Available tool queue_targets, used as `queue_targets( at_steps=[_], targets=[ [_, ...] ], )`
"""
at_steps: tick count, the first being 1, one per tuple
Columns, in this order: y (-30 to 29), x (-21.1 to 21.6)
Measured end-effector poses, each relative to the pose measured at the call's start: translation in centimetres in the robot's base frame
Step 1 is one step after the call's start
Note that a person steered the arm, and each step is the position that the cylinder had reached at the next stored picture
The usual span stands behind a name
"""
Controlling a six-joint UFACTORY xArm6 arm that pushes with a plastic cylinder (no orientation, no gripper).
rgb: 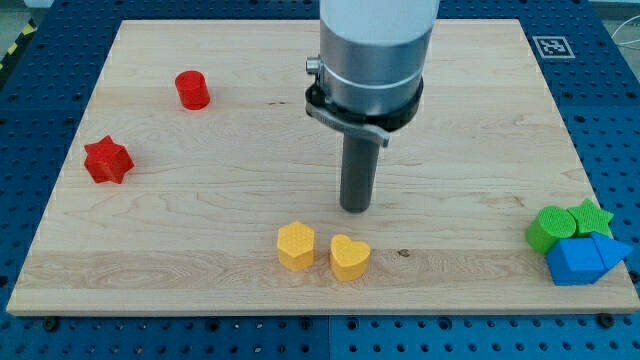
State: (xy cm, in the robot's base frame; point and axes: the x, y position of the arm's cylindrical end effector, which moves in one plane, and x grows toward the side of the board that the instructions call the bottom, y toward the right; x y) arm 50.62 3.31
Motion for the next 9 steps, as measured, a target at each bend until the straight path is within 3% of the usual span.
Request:
queue_targets(
  at_steps=[1, 3, 4, 5, 9],
  targets=[
    [1.4, -2.3],
    [14.5, -6.8],
    [23.7, -6.6],
    [30.6, -3.0],
    [31.2, -2.6]
  ],
)
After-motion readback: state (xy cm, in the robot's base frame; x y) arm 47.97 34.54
